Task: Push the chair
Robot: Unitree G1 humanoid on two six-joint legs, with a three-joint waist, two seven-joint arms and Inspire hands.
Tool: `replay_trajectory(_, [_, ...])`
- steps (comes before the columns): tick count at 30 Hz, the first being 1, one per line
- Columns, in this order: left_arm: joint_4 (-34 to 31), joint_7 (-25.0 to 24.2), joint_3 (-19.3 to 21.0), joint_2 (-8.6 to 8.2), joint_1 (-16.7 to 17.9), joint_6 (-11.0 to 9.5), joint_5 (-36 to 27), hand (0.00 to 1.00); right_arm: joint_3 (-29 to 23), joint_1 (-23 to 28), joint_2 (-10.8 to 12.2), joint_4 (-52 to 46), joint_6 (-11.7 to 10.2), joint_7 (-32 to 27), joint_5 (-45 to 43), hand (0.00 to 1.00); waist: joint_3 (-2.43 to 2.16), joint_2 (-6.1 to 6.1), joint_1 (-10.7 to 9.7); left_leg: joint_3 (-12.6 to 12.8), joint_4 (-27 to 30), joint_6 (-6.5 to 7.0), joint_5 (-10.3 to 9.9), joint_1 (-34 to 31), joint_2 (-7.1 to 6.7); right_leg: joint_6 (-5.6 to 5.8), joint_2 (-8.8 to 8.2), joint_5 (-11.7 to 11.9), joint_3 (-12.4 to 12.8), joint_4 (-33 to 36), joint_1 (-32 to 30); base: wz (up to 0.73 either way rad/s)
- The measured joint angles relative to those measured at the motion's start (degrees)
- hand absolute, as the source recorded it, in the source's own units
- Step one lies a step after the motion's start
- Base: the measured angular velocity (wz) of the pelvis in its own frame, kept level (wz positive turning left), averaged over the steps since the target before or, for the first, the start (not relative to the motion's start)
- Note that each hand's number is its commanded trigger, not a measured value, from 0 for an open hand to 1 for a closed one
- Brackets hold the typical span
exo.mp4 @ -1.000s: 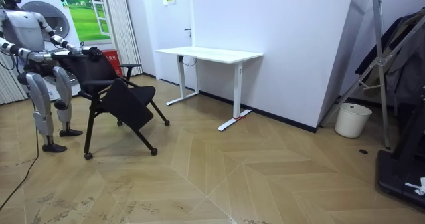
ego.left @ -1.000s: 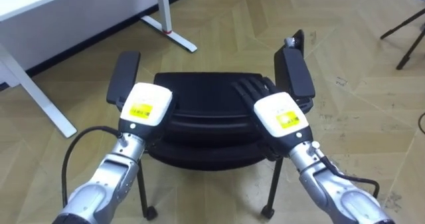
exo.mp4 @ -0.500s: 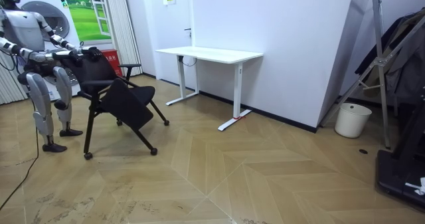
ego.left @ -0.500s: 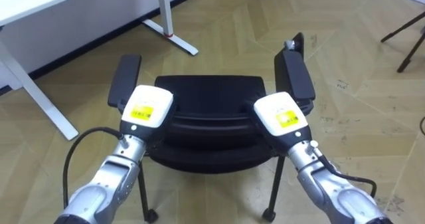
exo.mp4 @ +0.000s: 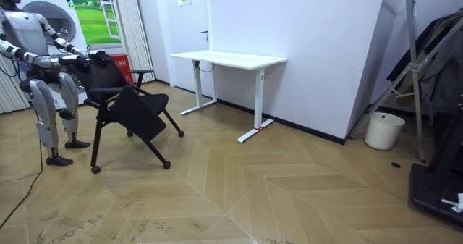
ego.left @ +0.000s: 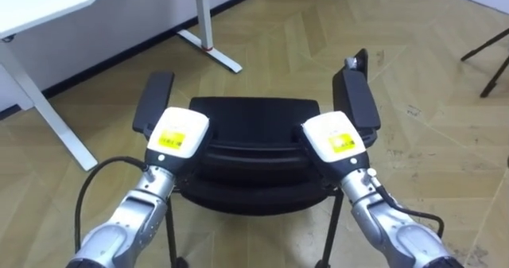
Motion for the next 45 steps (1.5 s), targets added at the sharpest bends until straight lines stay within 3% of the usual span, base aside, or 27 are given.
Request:
replay_trajectory(4, [0.49,0.15,0.32,-0.15,-0.91,-0.37,1.12,1.00,-0.05,-0.26,0.19,1.31,-0.56,-0.90,0.01,1.00,0.39,-1.21,1.29,-0.14,1.20,-0.03,-0.02,-0.55,0.13,-0.37,0.07,-0.22,0.07,0.13,0.08,0.00])
replay_trajectory(9, [2.41,0.04,0.54,-0.56,-1.77,-1.03,2.00,1.00,0.11,0.06,0.71,2.39,-0.63,-1.33,0.64,1.00,0.17,-2.30,1.67,-1.99,6.00,-0.91,-0.60,-3.28,0.65,-1.15,0.38,-0.64,-1.75,0.46,0.32,0.18])
replay_trajectory(11, [4.68,0.47,0.48,-1.33,-3.29,-1.36,2.09,1.00,0.02,-0.05,0.76,2.96,-0.51,-1.34,0.78,1.00,0.41,-2.27,1.65,-3.28,10.11,-1.91,-1.33,-5.73,1.20,-2.07,0.78,-1.48,-3.81,1.60,0.24,0.41])
replay_trajectory(13, [5.92,0.62,0.23,-1.71,-3.99,-1.36,2.08,1.00,0.05,-0.14,0.74,3.49,-0.57,-1.46,0.94,1.00,0.70,-2.67,1.52,-3.23,13.63,-1.94,-1.34,-7.63,1.48,-2.67,0.76,-2.72,-5.06,3.17,0.10,0.42])
replay_trajectory(17, [6.89,1.72,0.11,-2.05,-3.90,-1.36,2.08,1.00,0.11,0.26,0.71,3.33,-0.56,-1.45,0.83,1.00,0.75,-2.67,2.02,-2.61,18.40,-2.11,-1.20,-10.65,2.65,-3.95,0.92,-5.02,-6.61,5.84,-1.14,0.28])
replay_trajectory(19, [6.62,2.61,0.11,-2.09,-3.55,-1.19,2.02,1.00,0.11,0.37,0.70,2.69,-0.42,-1.45,0.55,1.00,0.91,-3.03,1.95,-2.43,22.61,-3.16,-0.27,-14.37,3.11,-4.90,0.87,-5.42,-7.66,7.31,-1.85,0.33])
replay_trajectory(20, [6.63,3.00,0.11,-2.13,-3.51,-1.21,2.00,1.00,0.12,0.35,0.47,2.71,-0.44,-1.44,0.54,1.00,0.86,-3.01,1.99,-2.36,21.80,-3.40,-0.17,-15.55,2.82,-5.04,0.74,-5.52,-7.78,7.55,-2.11,0.17])
replay_trajectory(21, [6.38,3.48,0.11,-2.29,-3.42,-1.29,1.98,1.00,0.12,0.30,-0.24,1.87,-0.47,-1.42,0.26,1.00,0.85,-2.79,2.71,-2.17,17.26,-3.69,0.80,-18.19,2.21,-5.26,0.63,-6.06,-7.90,8.02,-3.00,-0.10])
replay_trajectory(22, [6.37,4.04,0.22,-2.85,-3.09,-1.26,1.97,1.00,0.12,0.33,-0.96,1.34,-0.52,-1.44,-0.19,1.00,1.29,-1.86,3.73,-1.35,12.05,-2.92,4.37,-20.46,2.09,-4.81,0.70,-6.85,-8.78,8.35,-3.30,-0.44])
replay_trajectory(23, [6.36,4.42,0.36,-3.40,-1.97,-0.99,1.97,1.00,0.23,0.79,-1.15,1.36,-0.73,-1.47,-0.70,1.00,0.83,-1.21,5.27,-1.23,9.79,-2.51,7.29,-21.51,2.04,-4.50,0.77,-7.08,-8.86,8.39,-3.33,-0.52])
replay_trajectory(25, [6.09,4.72,0.36,-3.05,-1.44,-1.12,1.96,1.00,0.28,1.18,-1.10,1.06,-0.94,-1.47,-1.14,1.00,-0.17,-0.94,5.70,-2.17,8.10,-1.98,9.46,-21.14,1.27,-3.55,0.25,-7.20,-10.34,8.33,-3.17,-0.13])
replay_trajectory(26, [5.93,4.73,0.36,-2.94,-1.56,-1.10,1.96,1.00,0.27,1.19,-1.10,0.93,-0.94,-1.54,-1.15,1.00,-0.36,-1.38,5.46,-2.42,7.27,-1.92,9.91,-21.00,0.83,-3.43,-0.07,-7.35,-10.90,8.36,-3.17,0.36])
replay_trajectory(28, [5.33,4.76,0.34,-2.54,-1.90,-1.11,1.97,1.00,0.21,0.94,-1.05,0.98,-0.94,-1.96,-1.05,1.00,-0.31,-2.68,5.44,-2.52,4.47,-1.64,11.29,-20.04,-0.21,-3.46,-0.88,-7.55,-11.21,8.48,-3.22,0.28])
replay_trajectory(31, [4.65,4.33,0.69,-2.51,-1.93,-1.04,1.94,1.00,0.12,0.50,-1.07,1.02,-0.77,-2.19,-1.45,1.00,-0.39,-3.02,5.73,-2.48,4.34,-0.81,12.62,-19.72,-1.25,-3.42,-2.41,-9.16,-12.41,10.33,-2.94,0.12])
replay_trajectory(32, [4.49,4.34,0.73,-2.48,-2.13,-1.05,1.95,1.00,0.12,0.38,-1.15,1.06,-0.67,-2.57,-1.45,1.00,-0.16,-3.14,5.75,-2.40,4.55,-0.64,12.70,-19.65,-1.90,-3.06,-3.24,-10.16,-12.63,11.46,-3.04,0.19])
replay_trajectory(35, [4.57,4.32,0.73,-2.36,-3.05,-1.04,1.65,1.00,0.09,-0.95,-1.09,1.47,-0.65,-3.09,-1.66,1.00,0.19,-4.04,6.08,-1.05,6.06,0.51,11.25,-19.64,-3.35,-1.98,-5.70,-12.13,-13.12,14.90,-3.44,0.13])
replay_trajectory(37, [5.12,4.28,0.75,-2.36,-4.22,-0.78,-0.05,1.00,0.14,-4.00,-0.94,3.57,-0.68,-3.08,-2.18,1.00,1.02,-3.49,6.57,0.04,8.53,1.56,8.81,-19.77,-4.44,-0.84,-8.39,-13.11,-14.41,23.09,-6.00,-0.12])
replay_trajectory(38, [5.55,4.29,0.75,-2.37,-4.61,-0.78,-0.34,1.00,0.12,-4.77,-0.69,4.30,-0.68,-3.06,-2.37,1.00,1.30,-3.09,6.66,0.04,9.23,1.82,8.22,-19.74,-4.66,-0.37,-9.42,-12.81,-14.95,26.60,-7.28,-0.10])
replay_trajectory(40, [7.66,4.31,0.74,-2.70,-5.90,-1.22,-0.57,1.00,0.13,-5.85,-0.41,6.10,-0.85,-3.10,-2.39,1.00,1.78,-2.29,6.87,0.07,11.72,2.89,5.76,-18.86,-5.06,0.33,-12.45,-9.67,-15.37,36.47,-10.13,0.11])
replay_trajectory(41, [7.85,4.32,0.74,-2.74,-5.94,-1.28,-0.57,1.00,0.13,-5.77,-0.27,6.20,-0.85,-3.10,-2.33,1.00,1.82,-1.89,7.09,-0.26,12.35,3.13,5.00,-18.64,-4.90,0.17,-12.59,-8.53,-15.37,37.73,-10.39,0.08])
replay_trajectory(43, [7.77,4.62,0.72,-2.38,-5.95,-1.53,-0.58,1.00,0.10,-5.29,0.00,5.35,-0.45,-3.11,-2.35,1.00,2.25,-0.43,7.49,-2.54,13.17,3.92,3.11,-17.31,-4.57,-0.46,-12.51,-3.84,-13.54,42.90,-13.17,0.06])
replay_trajectory(44, [7.77,4.78,0.72,-2.14,-5.95,-1.66,-0.58,1.00,0.11,-5.16,0.14,5.22,-0.31,-3.10,-2.35,1.00,2.14,-0.28,7.74,-3.40,12.82,4.17,2.97,-17.00,-4.91,-0.66,-12.24,-4.06,-12.35,43.92,-14.50,-0.16])
replay_trajectory(45, [7.60,4.95,0.74,-1.74,-5.96,-2.11,-0.61,1.00,0.11,-5.20,0.53,4.74,-0.19,-3.03,-2.57,1.00,1.97,-0.09,8.62,-3.94,12.17,4.49,2.66,-16.35,-4.78,-0.38,-10.99,-6.07,-10.55,44.23,-17.79,-0.11])
